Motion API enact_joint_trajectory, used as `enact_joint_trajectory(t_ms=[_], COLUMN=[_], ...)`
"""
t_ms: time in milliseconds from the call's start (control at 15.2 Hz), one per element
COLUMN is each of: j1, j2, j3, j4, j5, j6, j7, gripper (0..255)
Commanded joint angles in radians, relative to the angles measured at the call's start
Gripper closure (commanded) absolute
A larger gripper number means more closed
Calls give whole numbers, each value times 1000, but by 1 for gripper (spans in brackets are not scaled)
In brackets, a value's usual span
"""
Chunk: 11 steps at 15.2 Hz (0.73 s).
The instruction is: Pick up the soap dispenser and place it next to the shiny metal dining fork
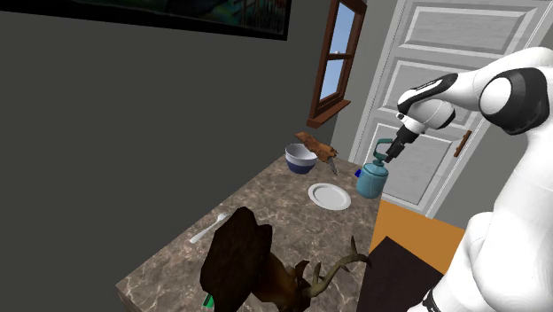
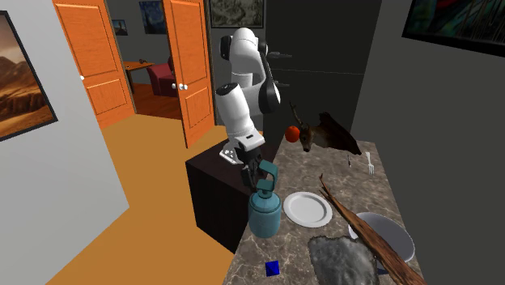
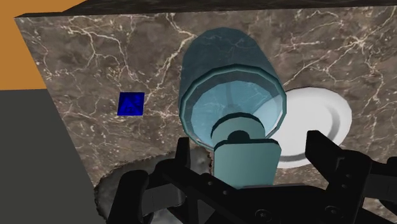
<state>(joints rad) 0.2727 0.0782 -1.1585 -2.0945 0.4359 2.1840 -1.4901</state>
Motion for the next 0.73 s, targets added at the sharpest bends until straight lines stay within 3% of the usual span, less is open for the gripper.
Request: enact_joint_trajectory(t_ms=[0, 330, 396, 660], j1=[0, 0, 0, 0], j2=[1, 1, 1, 1], j3=[1, 1, 1, 1], j4=[-3, -3, -3, -3], j5=[3, 3, 3, 3], j6=[4, 3, 3, 3], j7=[-2, -2, -2, -2], gripper=[0, 0, 255, 255])
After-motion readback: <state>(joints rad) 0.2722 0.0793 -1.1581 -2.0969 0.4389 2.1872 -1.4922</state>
